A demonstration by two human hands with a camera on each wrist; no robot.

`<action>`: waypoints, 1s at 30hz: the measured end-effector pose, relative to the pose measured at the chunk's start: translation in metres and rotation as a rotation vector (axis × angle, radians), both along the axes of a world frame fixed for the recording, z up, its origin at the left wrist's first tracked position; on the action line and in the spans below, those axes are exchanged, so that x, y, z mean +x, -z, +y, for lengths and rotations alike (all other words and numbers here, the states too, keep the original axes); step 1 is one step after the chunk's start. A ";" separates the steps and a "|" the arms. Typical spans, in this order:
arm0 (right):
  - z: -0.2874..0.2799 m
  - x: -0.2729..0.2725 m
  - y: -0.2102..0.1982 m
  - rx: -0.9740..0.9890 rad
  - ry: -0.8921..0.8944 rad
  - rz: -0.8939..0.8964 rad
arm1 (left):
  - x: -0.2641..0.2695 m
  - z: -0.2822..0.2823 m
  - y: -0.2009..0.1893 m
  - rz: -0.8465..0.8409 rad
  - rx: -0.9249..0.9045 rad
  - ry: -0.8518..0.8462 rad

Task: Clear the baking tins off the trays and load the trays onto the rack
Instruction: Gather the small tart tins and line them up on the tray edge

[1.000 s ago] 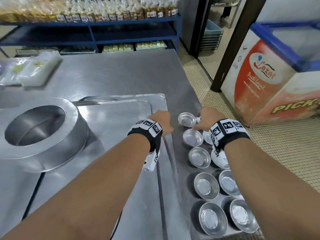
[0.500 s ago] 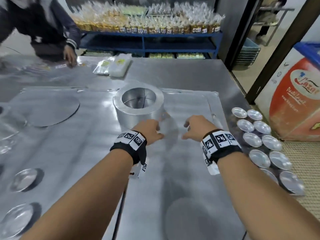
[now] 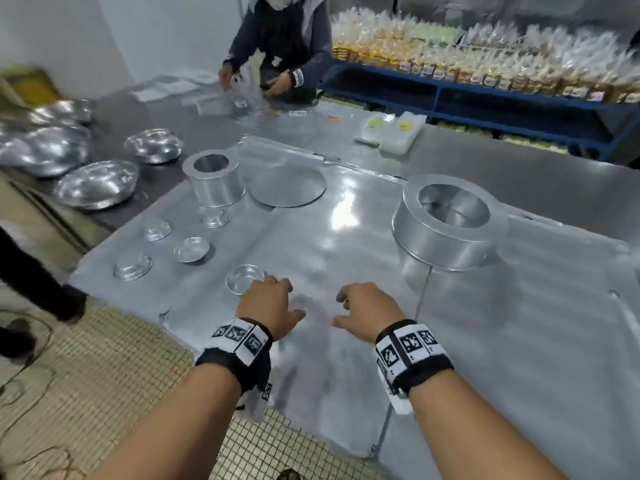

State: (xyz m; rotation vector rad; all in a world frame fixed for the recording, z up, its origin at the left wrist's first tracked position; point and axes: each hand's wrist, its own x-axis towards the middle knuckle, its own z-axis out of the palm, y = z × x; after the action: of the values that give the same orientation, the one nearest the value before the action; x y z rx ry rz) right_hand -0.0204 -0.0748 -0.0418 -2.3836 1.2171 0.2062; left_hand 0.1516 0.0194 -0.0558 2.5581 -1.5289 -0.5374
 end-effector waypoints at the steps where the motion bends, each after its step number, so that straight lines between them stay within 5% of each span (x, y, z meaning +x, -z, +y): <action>1: 0.005 0.015 0.003 0.005 -0.032 0.003 | 0.008 0.011 0.004 -0.035 0.016 -0.033; 6: 0.023 0.078 0.012 -0.010 -0.163 0.008 | 0.033 0.049 0.022 -0.096 0.112 -0.161; 19: 0.028 0.192 0.031 -0.125 -0.307 -0.008 | 0.076 0.085 0.024 0.062 0.076 -0.181; 30: 0.024 0.218 0.039 -0.124 -0.323 0.079 | 0.096 0.105 0.017 0.093 -0.006 -0.264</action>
State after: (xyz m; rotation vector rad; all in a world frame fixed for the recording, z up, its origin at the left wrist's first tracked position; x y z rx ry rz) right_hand 0.1976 -0.0507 -0.0809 -2.6957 0.8935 0.3371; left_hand 0.2478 0.1249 -0.0729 2.6321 -1.1381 -0.6058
